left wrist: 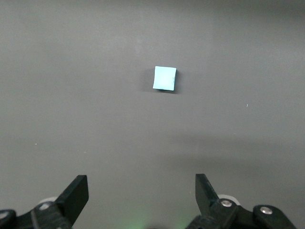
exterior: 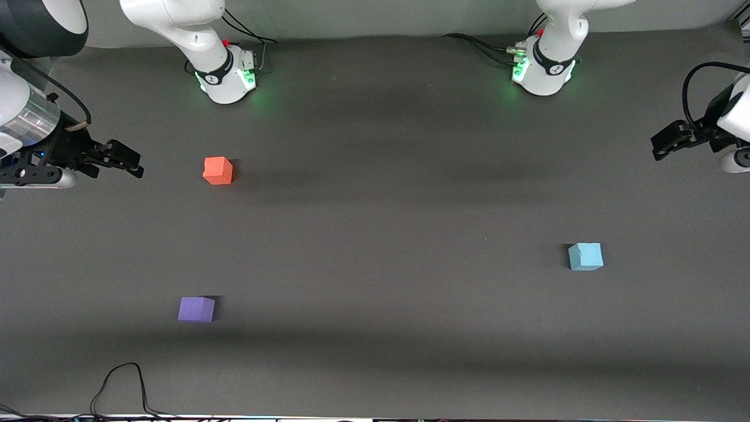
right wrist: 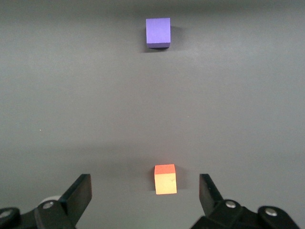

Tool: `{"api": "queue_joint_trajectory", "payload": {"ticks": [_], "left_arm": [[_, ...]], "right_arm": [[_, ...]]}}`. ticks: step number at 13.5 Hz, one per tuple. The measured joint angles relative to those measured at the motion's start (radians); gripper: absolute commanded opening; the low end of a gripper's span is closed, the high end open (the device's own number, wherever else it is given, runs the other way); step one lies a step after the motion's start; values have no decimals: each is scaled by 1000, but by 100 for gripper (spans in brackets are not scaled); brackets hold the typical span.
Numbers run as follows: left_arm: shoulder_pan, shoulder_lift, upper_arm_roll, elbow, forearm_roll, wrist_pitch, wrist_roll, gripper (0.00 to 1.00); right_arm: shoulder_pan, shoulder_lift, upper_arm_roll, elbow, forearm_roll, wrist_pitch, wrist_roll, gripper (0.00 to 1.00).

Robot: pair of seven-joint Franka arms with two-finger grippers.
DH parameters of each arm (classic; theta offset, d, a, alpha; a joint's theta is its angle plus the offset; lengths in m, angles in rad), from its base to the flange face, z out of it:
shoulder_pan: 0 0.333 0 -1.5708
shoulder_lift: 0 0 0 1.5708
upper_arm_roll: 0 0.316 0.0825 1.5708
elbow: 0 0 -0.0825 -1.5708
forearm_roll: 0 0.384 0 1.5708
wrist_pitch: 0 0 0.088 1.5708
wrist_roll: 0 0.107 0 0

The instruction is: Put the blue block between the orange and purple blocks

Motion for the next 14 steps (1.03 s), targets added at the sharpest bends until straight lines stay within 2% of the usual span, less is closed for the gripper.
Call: {"api": "queue_joint_trajectory", "payload": {"ticks": [14], "left_arm": [[6, 17, 5, 36, -57, -81, 68, 100]], "right_arm": [[0, 0, -1, -9, 0, 2, 0, 100]]}}
